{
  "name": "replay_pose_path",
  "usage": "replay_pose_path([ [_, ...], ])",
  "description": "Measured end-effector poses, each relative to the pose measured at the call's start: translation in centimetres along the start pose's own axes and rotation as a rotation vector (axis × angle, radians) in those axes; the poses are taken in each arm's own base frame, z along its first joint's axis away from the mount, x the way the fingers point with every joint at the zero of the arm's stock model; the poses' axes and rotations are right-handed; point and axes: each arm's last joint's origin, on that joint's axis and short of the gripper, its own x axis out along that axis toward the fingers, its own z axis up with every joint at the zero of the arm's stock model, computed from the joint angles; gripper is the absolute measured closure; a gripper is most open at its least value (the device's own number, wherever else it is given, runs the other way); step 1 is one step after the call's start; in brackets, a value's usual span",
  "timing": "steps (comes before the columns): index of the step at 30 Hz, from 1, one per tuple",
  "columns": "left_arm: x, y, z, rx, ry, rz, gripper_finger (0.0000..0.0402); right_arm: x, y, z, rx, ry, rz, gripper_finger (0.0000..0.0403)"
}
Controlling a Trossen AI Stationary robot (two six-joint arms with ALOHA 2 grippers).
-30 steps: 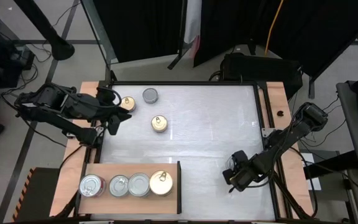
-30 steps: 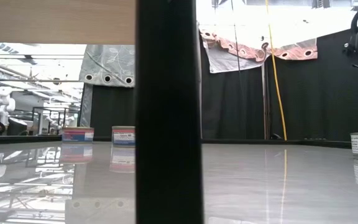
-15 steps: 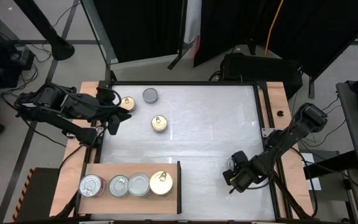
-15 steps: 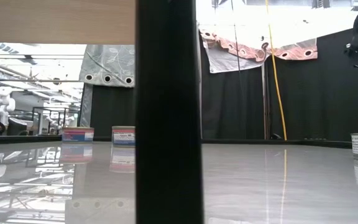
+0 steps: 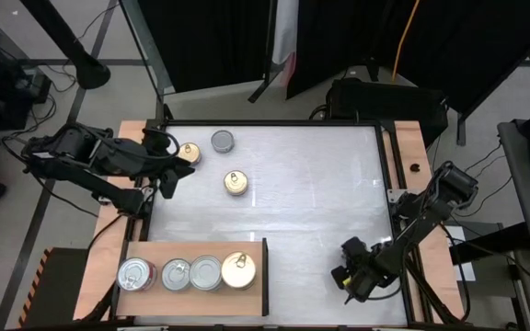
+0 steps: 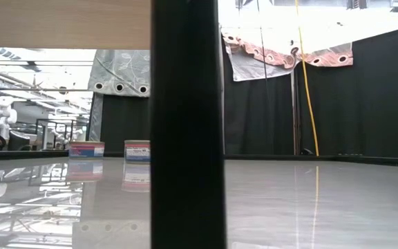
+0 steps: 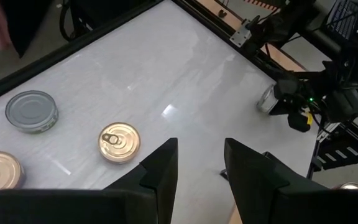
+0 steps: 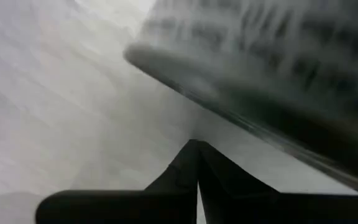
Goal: Stack canned seafood by type on shelf
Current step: Stack the green white tuna can on top of the other green white tuna cans on the shelf
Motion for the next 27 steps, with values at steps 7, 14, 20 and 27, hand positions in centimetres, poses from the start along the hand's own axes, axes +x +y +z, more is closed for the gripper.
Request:
replay_pose_path([
  [7,0.0,0.0,0.0,0.005,-0.002,0.004,0.0269,0.3,-0.1,-1.2,-0.03,-0.062,0.024,0.0402],
  [14,0.0,0.0,0.0,0.001,-0.002,0.004,0.0269,-5.2,0.3,-2.9,-0.248,-0.081,0.129,0.0402],
  [20,0.0,0.1,0.1,0.006,-0.019,0.019,0.0269,-13.1,0.7,-3.0,-0.717,-0.103,0.333,0.0374],
  [27,0.0,0.1,0.1,0.001,-0.04,0.035,0.0269,-19.7,-1.0,1.9,-1.152,-0.255,0.209,0.025],
])
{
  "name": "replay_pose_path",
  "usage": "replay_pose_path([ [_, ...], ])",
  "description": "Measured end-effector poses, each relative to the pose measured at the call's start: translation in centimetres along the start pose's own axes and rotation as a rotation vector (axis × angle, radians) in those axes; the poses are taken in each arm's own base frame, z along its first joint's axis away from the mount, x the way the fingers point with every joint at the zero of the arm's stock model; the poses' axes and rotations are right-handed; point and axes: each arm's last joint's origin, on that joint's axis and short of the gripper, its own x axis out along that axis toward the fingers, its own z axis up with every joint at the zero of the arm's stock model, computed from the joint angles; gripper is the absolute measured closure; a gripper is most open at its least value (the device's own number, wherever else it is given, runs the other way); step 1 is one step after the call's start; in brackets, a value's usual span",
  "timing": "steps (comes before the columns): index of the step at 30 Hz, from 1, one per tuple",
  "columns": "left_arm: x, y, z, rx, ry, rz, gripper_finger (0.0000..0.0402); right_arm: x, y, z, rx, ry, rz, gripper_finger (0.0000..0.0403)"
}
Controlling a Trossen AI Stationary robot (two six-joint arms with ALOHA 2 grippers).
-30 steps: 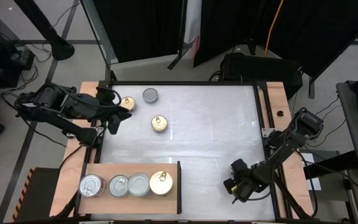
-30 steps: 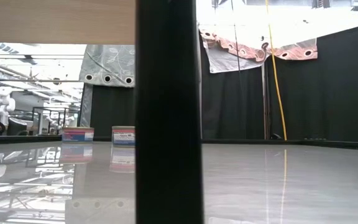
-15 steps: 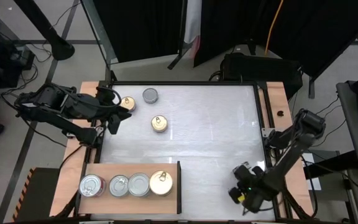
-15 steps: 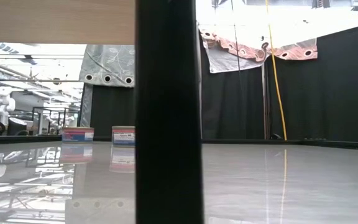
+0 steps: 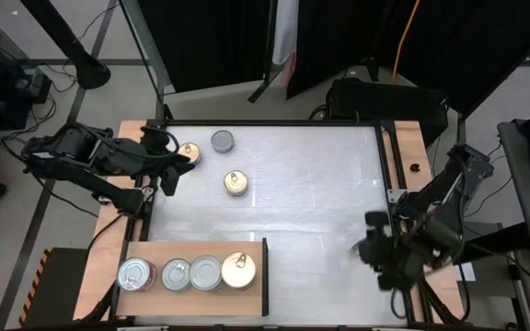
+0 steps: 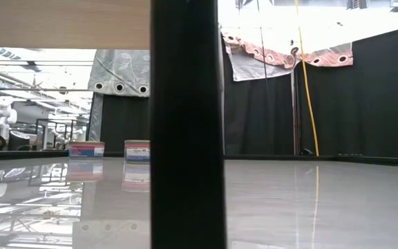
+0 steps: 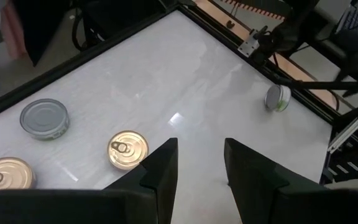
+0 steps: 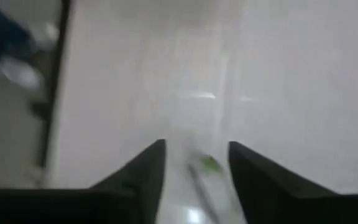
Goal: Stack canned seafood by type on shelf
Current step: Stack the green white tuna can on top of the other green white tuna cans on the shelf
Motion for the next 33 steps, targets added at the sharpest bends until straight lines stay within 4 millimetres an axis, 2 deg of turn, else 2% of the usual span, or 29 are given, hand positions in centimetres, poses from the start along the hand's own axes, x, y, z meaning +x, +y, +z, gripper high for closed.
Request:
replay_pose_path([
  [5,0.0,0.0,0.0,-0.019,-0.002,0.002,0.0269,-0.3,-4.0,-0.5,-0.217,0.13,-0.002,0.0147],
  [9,0.0,0.0,0.0,-0.038,-0.001,0.003,0.0269,1.1,-5.9,-1.2,-0.361,0.2,0.087,0.0117],
  [12,0.0,0.0,0.0,-0.031,-0.001,0.003,0.0269,2.9,-6.6,-1.9,-0.437,0.287,0.166,0.0115],
  [17,0.0,0.0,0.0,-0.029,-0.004,0.008,0.0269,6.4,-7.2,-3.3,-0.517,0.379,0.2,0.0115],
  [27,0.0,0.1,0.0,-0.02,-0.008,0.013,0.0269,11.6,-7.3,-4.6,-0.466,0.373,0.268,0.0123],
  [30,0.0,0.1,0.0,-0.019,-0.011,0.015,0.0269,12.8,-7.1,-4.9,-0.468,0.415,0.292,0.0139],
  [33,0.0,0.1,0.0,-0.018,-0.011,0.018,0.0269,13.5,-6.8,-4.7,-0.48,0.439,0.28,0.0184],
])
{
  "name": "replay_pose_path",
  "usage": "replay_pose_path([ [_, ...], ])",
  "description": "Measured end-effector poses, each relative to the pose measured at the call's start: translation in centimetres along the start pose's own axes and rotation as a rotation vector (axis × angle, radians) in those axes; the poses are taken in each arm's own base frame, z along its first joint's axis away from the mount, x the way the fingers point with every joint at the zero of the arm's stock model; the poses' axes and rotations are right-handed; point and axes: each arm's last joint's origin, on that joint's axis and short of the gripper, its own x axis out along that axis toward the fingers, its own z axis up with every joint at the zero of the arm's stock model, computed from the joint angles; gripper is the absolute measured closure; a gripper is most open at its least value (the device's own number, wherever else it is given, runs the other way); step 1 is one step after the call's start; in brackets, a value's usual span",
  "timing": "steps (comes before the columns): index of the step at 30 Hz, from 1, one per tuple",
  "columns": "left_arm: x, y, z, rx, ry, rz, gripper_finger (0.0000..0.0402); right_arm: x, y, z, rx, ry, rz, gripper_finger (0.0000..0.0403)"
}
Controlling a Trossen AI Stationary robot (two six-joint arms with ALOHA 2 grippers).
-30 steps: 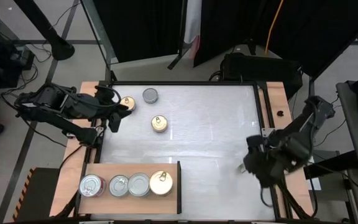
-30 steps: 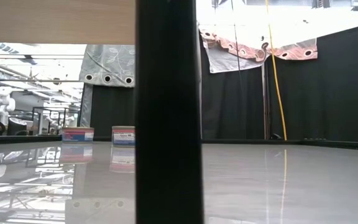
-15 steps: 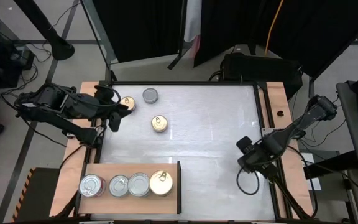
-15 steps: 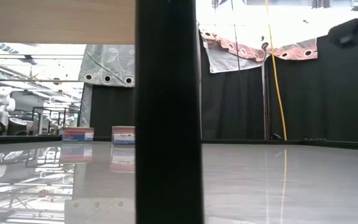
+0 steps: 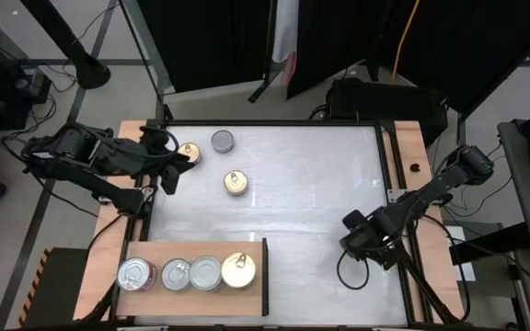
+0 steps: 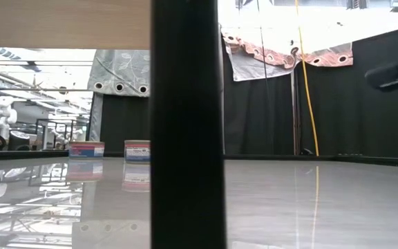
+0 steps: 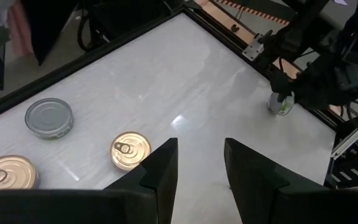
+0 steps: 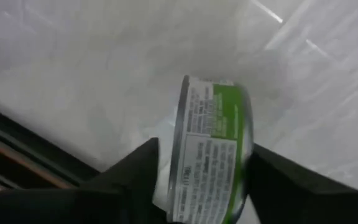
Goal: Stack canned seafood by type on shelf
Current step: Stack the green white tuna can on top of the other green white tuna cans on the shelf
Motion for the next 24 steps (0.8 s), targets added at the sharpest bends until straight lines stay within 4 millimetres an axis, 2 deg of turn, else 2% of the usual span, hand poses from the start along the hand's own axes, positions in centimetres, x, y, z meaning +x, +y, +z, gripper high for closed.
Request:
replay_pose_path([
  [4,0.0,0.0,0.0,0.001,0.001,0.001,0.0269,-0.6,0.0,1.0,0.0,-0.036,-0.014,0.0278],
  [7,0.0,0.0,0.0,0.0,0.0,0.002,0.0269,-2.0,0.0,1.9,0.045,-0.09,-0.016,0.0287],
  [10,0.0,-0.1,0.1,-0.008,-0.012,-0.01,0.0269,-4.4,0.1,2.9,0.125,-0.16,-0.022,0.0287],
  [13,0.0,-0.5,0.4,-0.015,-0.028,-0.06,0.0269,-8.2,0.5,4.0,0.219,-0.269,-0.011,0.0287],
  [16,-0.2,-1.6,0.8,-0.021,-0.026,-0.195,0.0255,-13.2,1.2,5.0,0.319,-0.44,0.03,0.0287],
  [20,-0.7,-3.4,1.6,-0.057,-0.097,-0.389,0.0194,-19.8,2.1,5.7,0.474,-0.747,0.077,0.0287],
  [24,-0.9,-5.8,2.4,-0.005,-0.23,-0.529,0.0115,-25.2,2.0,6.5,0.625,-1.168,0.059,0.0284],
])
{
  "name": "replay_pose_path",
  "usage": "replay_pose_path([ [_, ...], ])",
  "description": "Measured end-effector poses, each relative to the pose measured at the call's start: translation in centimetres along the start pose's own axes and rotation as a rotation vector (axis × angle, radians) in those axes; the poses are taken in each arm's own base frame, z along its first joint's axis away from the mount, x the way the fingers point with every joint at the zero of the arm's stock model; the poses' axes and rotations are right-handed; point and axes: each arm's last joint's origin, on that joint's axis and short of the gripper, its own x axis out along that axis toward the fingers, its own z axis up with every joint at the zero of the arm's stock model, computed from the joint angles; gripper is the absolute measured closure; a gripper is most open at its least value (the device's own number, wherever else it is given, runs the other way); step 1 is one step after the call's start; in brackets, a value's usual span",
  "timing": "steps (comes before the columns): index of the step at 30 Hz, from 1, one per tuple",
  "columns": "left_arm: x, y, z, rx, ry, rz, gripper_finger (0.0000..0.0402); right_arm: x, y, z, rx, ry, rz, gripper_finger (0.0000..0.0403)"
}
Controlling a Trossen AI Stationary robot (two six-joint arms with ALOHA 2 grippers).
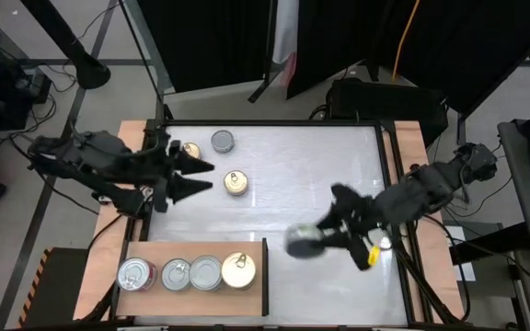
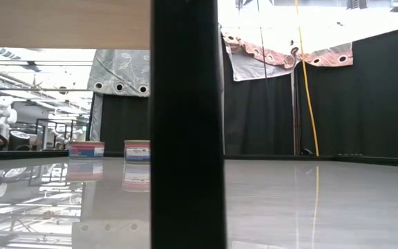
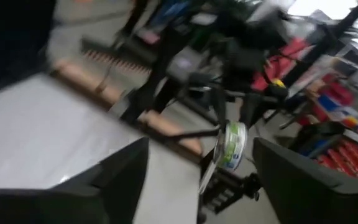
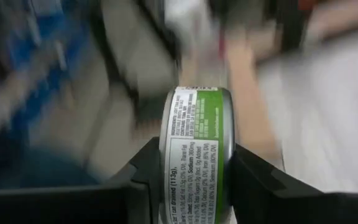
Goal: Stack canned seafood by type on shelf
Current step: Stack the green white tuna can on top of the other green white tuna cans on the shelf
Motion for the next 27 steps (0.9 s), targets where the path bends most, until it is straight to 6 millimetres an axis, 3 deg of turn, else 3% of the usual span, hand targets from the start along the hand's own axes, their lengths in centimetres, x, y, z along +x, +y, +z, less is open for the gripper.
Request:
replay_pose_path([
  [4,1.9,-1.6,-0.3,0.122,-0.058,-0.067,0.0065,-0.5,1.0,3.5,0.052,-0.39,0.048,0.0282],
  [8,3.7,-2.6,-0.7,0.147,-0.092,-0.101,0.0054,-0.1,1.0,5.7,0.034,-0.598,0.069,0.028],
  [21,5.7,-4.2,-1.5,0.054,-0.133,-0.149,0.0054,4.7,-1.0,7.6,0.011,-0.713,0.007,0.0278],
  [27,5.7,-4.1,-1.6,0.04,-0.127,-0.136,0.0079,4.7,-1.4,8.0,0.0,-0.738,-0.002,0.0278],
])
